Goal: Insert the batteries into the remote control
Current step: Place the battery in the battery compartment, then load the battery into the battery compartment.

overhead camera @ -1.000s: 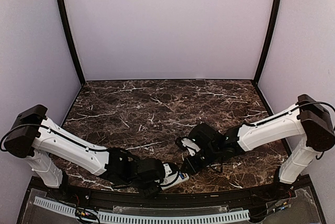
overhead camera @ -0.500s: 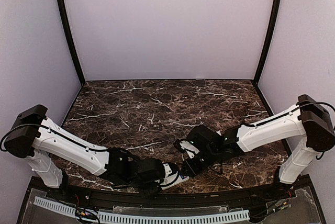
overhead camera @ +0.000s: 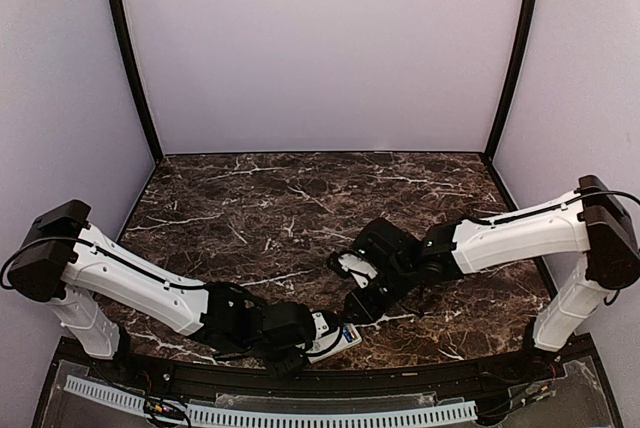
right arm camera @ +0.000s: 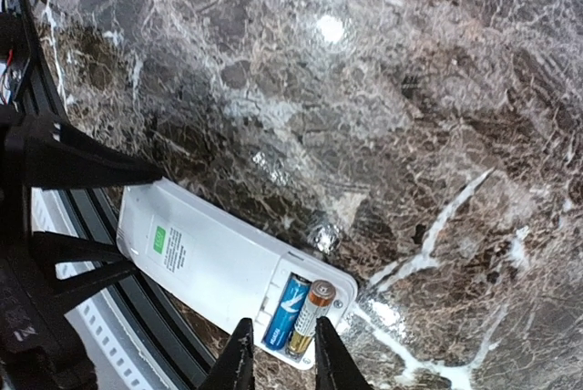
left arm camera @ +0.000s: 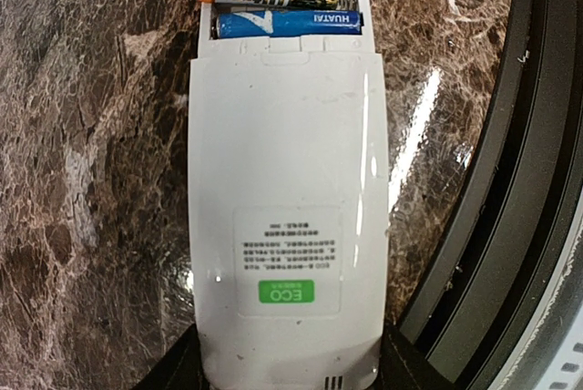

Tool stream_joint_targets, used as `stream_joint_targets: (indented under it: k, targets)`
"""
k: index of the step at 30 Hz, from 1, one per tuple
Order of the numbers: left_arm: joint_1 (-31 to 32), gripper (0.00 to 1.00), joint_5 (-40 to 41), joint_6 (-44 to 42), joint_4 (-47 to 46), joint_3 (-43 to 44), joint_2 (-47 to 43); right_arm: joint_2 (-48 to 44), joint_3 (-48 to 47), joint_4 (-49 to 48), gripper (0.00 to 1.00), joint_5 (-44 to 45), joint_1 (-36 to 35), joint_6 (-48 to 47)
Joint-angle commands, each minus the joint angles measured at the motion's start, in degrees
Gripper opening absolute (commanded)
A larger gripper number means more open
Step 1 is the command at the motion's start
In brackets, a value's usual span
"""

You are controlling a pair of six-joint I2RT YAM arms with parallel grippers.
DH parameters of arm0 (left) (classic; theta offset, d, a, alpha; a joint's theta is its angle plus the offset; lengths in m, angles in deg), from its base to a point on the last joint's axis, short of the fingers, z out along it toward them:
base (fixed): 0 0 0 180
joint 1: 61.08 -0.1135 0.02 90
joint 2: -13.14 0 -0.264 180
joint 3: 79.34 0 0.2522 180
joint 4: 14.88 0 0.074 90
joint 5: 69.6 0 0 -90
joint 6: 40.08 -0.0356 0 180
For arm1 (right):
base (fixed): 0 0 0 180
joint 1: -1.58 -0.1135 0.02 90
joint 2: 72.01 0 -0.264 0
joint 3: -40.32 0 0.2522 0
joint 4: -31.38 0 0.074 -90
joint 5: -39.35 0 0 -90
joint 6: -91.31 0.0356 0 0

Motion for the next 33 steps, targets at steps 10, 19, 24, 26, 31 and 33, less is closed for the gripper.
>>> stream_joint_targets:
  k: [10,19,24,26,31,33]
  targets:
    - [-0.2,0.27,0.4,-0.4,0.1,-1.0,1.9,5.8,-6.0,0.8,0.11,-0.4,1.8,-2.4]
    - [-0.3,0.27,0.3,-0.4,-0.1,-1.1,1.9,6.1,-4.6,0.2,0.11,-0.5,1.5,-2.9]
    - [-0.3,0.27,0.2,-0.4,-0.1,-1.1,2.0,6.1,-4.1,0.3,0.11,0.1,1.3,-2.8]
    - [-0.4,0.27,0.2,-0.4,-0.1,-1.1,2.0,6.1,-3.9,0.6,0.11,0.4,1.2,-3.0]
    - [-0.4,0.27,0.1,-0.4,-0.2,-1.1,2.0,6.3,-3.0,0.5,0.11,0.4,1.1,-2.8]
    - [-0.4,0.26,0.1,-0.4,-0.2,-1.1,2.0,6.3,-2.9,0.4,0.12,0.2,1.0,-2.6]
